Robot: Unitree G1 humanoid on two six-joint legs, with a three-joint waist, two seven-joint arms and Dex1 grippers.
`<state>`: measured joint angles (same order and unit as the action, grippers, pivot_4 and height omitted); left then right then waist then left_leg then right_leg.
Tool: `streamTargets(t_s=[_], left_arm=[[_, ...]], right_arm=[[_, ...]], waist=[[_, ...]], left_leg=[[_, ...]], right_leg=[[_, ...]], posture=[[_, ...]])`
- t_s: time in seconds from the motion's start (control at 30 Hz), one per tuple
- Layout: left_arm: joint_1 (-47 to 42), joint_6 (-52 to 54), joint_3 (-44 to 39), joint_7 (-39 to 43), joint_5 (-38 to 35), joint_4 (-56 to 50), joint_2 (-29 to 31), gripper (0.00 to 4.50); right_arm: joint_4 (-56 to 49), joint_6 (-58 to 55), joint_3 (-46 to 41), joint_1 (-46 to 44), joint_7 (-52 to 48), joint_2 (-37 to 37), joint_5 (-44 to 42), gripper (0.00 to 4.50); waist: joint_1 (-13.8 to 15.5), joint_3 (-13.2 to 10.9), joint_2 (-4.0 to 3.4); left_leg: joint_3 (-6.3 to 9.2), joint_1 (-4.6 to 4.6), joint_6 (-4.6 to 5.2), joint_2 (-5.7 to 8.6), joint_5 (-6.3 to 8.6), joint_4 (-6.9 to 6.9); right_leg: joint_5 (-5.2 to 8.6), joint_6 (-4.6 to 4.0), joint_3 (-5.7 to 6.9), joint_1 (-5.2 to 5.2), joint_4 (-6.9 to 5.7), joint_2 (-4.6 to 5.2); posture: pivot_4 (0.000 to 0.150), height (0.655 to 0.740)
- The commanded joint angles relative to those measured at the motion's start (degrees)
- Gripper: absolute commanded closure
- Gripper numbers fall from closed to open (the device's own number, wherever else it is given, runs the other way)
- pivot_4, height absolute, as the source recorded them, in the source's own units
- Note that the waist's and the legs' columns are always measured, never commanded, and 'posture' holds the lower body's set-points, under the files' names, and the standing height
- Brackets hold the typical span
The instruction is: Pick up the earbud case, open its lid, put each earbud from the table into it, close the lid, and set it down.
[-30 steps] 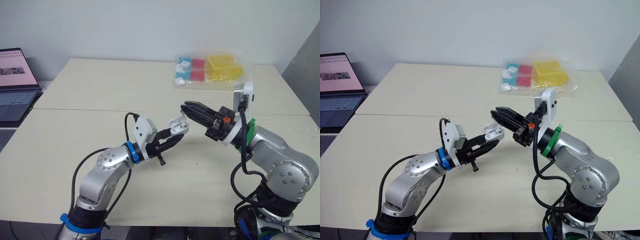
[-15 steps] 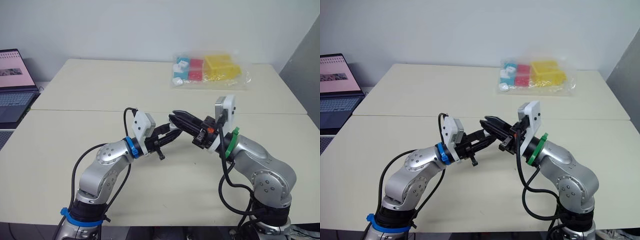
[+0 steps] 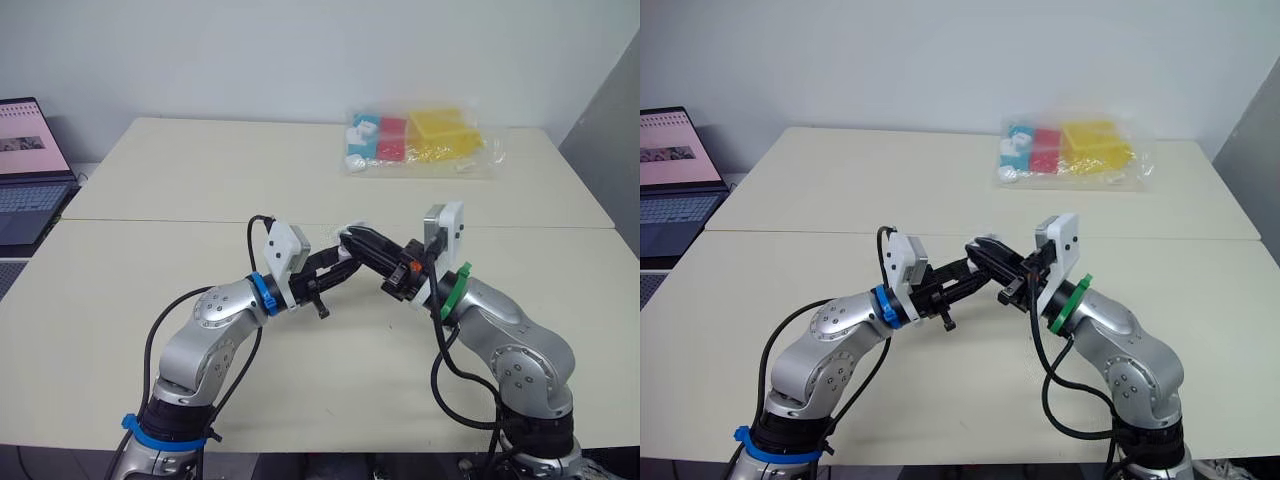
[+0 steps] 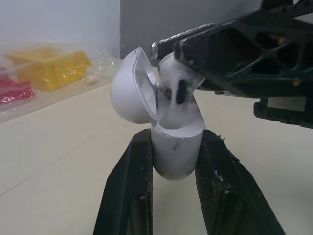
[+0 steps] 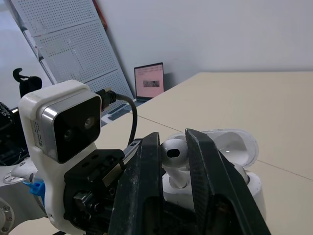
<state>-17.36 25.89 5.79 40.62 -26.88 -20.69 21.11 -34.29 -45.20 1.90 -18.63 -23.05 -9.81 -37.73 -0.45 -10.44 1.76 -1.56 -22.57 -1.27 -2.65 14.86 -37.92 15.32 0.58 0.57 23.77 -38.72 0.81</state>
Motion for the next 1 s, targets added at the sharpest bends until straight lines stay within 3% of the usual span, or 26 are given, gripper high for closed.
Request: streamTargets(t_s=[0.03,0.47,0.8,1.0], left_arm=[[-1.04,-0.59,-1.05,-0.03,-1.03,-1.71,-0.07,3.71],[-1.04,-0.22,-1.25,-0.18,-1.34,-2.19,-0.08,3.71],[-0.49,0.08,-1.12,-0.09,-1.24,-2.65,0.42,3.71],[-0.09,0.15,-1.33,0.04,-1.04,-2.52,0.93,3.71]], right_arm=[[-0.30,2.13,0.06,0.25,0.36,-0.17,-0.03,4.15],[-0.02,-0.17,0.63,1.88,2.70,-0.35,-3.09,4.15],[-2.23,1.08,-1.00,0.52,3.57,-2.10,-4.72,0.78],[-7.06,-3.97,-6.83,-1.02,3.56,-8.71,-14.02,0.78]], waist=[[0.00,0.00,0.00],[0.00,0.00,0.00],[0.01,0.00,0.00],[0.11,0.00,0.00]], left_leg=[[0.01,-0.01,0.00,0.00,0.00,0.01],[0.01,-0.05,0.00,-0.02,0.00,0.00],[0.01,-0.11,0.00,-0.02,0.00,0.00],[-0.01,-0.30,0.00,-0.01,0.00,-0.02]], right_leg=[[0.00,0.00,0.01,0.00,0.00,0.00],[0.00,0.00,0.01,0.04,0.00,0.00],[0.00,0.00,0.01,0.10,0.01,0.00],[0.00,0.00,-0.02,0.28,-0.01,0.05]], posture=[[0.150,0.7400],[0.150,0.7400],[0.150,0.7400],[0.150,0.7400]])
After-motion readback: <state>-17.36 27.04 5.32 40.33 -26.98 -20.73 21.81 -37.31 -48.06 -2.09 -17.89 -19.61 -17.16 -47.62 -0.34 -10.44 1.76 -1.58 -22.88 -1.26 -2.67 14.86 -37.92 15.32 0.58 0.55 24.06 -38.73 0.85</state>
